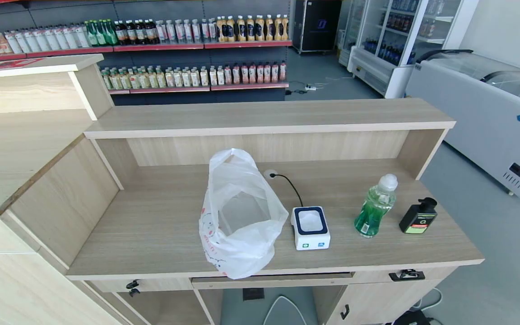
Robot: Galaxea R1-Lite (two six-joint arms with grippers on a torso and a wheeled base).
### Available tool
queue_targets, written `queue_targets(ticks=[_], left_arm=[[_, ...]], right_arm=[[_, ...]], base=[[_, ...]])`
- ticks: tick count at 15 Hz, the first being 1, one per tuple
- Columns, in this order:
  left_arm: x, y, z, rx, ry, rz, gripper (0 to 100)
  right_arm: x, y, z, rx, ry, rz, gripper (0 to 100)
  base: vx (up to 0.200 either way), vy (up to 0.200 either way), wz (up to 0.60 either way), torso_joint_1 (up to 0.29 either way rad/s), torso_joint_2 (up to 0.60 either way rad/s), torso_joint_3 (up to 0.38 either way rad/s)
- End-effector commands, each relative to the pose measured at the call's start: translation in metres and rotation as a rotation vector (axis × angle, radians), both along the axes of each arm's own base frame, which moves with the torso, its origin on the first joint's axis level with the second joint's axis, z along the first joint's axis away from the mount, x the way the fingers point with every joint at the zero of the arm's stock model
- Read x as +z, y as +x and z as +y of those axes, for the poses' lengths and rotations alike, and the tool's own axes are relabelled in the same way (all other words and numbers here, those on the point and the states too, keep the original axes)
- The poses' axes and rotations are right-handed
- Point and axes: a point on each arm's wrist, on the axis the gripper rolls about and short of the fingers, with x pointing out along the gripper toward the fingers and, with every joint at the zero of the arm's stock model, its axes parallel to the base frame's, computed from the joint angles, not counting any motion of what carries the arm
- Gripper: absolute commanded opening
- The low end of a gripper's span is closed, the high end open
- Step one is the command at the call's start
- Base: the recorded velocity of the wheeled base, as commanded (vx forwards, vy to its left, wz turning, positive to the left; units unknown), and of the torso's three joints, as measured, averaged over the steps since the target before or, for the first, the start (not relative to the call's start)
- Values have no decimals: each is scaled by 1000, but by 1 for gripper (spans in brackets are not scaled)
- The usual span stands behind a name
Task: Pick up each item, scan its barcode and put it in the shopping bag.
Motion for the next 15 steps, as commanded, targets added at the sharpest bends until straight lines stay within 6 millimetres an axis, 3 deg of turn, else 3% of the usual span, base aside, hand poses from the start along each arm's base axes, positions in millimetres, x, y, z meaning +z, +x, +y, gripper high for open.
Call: queue_targets(ticks=[1, 2, 3, 5, 8, 11, 15], left_arm=[[0, 0, 0, 0, 0, 1, 100], [0, 0, 0, 0, 0, 0, 100], [0, 0, 0, 0, 0, 1, 100], [0, 0, 0, 0, 0, 1, 100], [0, 0, 0, 0, 0, 1, 100], [0, 0, 0, 0, 0, 1, 100], [0, 0, 0, 0, 0, 1, 100]], right_arm=[[-15, 63, -14, -46, -50, 166, 0], [-21, 72, -15, -40, -70, 180, 0], [-27, 79, -16, -35, -79, 199, 100], [-41, 99, -21, -45, -76, 237, 100], [-68, 127, -45, -130, -62, 267, 100], [-114, 154, -73, -173, -147, 310, 100], [-144, 177, -73, -124, -135, 346, 100]], base=[[0, 0, 0, 0, 0, 0], [0, 0, 0, 0, 0, 0], [0, 0, 0, 0, 0, 0], [0, 0, 0, 0, 0, 0], [0, 0, 0, 0, 0, 0], [0, 0, 0, 0, 0, 0], [0, 0, 0, 0, 0, 0]])
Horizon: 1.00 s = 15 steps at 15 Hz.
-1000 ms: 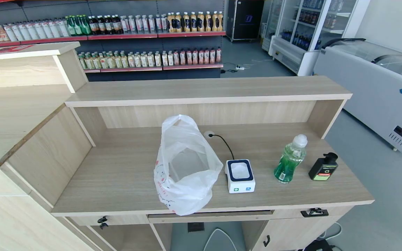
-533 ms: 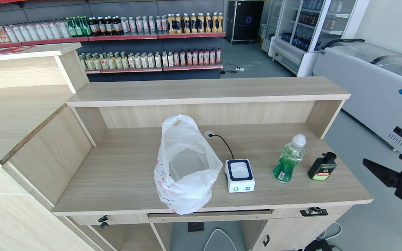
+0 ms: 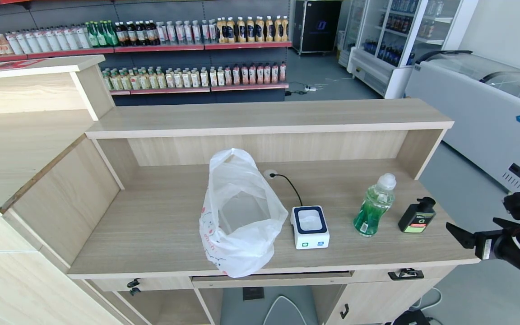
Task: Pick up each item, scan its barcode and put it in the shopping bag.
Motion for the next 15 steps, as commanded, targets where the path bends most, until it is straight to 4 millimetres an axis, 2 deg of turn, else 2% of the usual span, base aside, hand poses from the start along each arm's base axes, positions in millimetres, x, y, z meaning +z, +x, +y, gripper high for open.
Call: queue_targets(ticks=[1, 3, 8, 12, 15], left_arm=[[0, 0, 0, 0, 0, 1, 100], [0, 0, 0, 0, 0, 0, 100], [0, 0, 0, 0, 0, 1, 100], [0, 0, 0, 0, 0, 1, 100], [0, 0, 0, 0, 0, 1, 100]], right_arm=[[-38, 24, -2, 43, 33, 77, 100], [-44, 35, 1, 91, 32, 57, 100], [-53, 84, 31, 224, 8, -10, 100], [-76, 104, 44, 275, -28, 6, 100], [-85, 115, 47, 298, -50, -10, 100]], base=[[0, 0, 0, 0, 0, 0], [0, 0, 0, 0, 0, 0], [0, 0, 0, 0, 0, 0], [0, 0, 0, 0, 0, 0], [0, 0, 0, 0, 0, 0]])
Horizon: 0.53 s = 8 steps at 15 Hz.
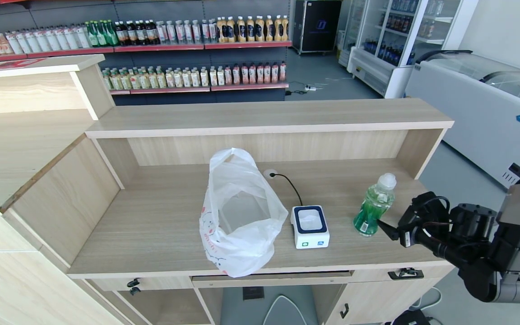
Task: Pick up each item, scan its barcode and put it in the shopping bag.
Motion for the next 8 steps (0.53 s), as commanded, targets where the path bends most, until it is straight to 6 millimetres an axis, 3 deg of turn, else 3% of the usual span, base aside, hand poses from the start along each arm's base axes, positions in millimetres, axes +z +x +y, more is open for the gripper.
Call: queue_targets(ticks=[1, 8], left_arm=[[0, 0, 0, 0, 0, 1, 100], [0, 0, 0, 0, 0, 1, 100]], right_arm=[[-13, 8, 2, 11, 2, 15, 100], [-33, 33, 19, 103, 10, -30, 100]], base=[[0, 0, 0, 0, 0, 0], [0, 0, 0, 0, 0, 0]])
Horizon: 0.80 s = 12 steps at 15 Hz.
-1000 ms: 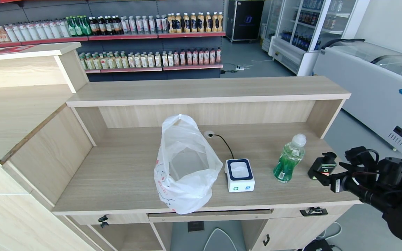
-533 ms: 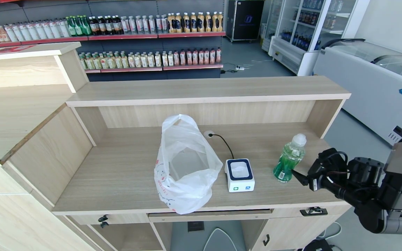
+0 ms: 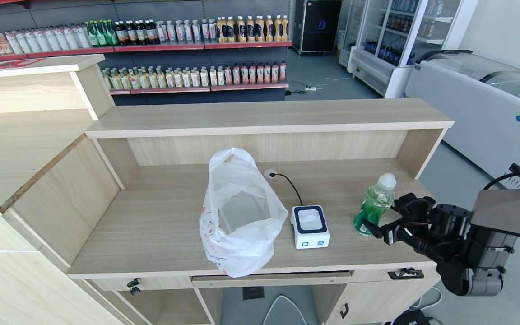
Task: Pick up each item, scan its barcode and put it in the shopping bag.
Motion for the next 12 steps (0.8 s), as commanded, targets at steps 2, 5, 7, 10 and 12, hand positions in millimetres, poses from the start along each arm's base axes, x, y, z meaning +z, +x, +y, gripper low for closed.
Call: queue_targets(ticks=[2, 5, 7, 10, 12], left_arm=[[0, 0, 0, 0, 0, 1, 100], [0, 0, 0, 0, 0, 0, 100], [0, 0, 0, 0, 0, 1, 100], [0, 0, 0, 0, 0, 1, 100], [0, 0, 0, 0, 0, 1, 100]], right_arm=[[-14, 8, 9, 39, 4, -5, 100], [-18, 13, 13, 57, 5, -16, 100], [-21, 18, 14, 62, 4, -24, 100], [-23, 30, 16, 111, 15, -61, 100], [-25, 36, 17, 155, 20, -79, 100]], base=[[0, 0, 0, 0, 0, 0], [0, 0, 0, 0, 0, 0], [0, 0, 0, 0, 0, 0], [0, 0, 0, 0, 0, 0], [0, 0, 0, 0, 0, 0]])
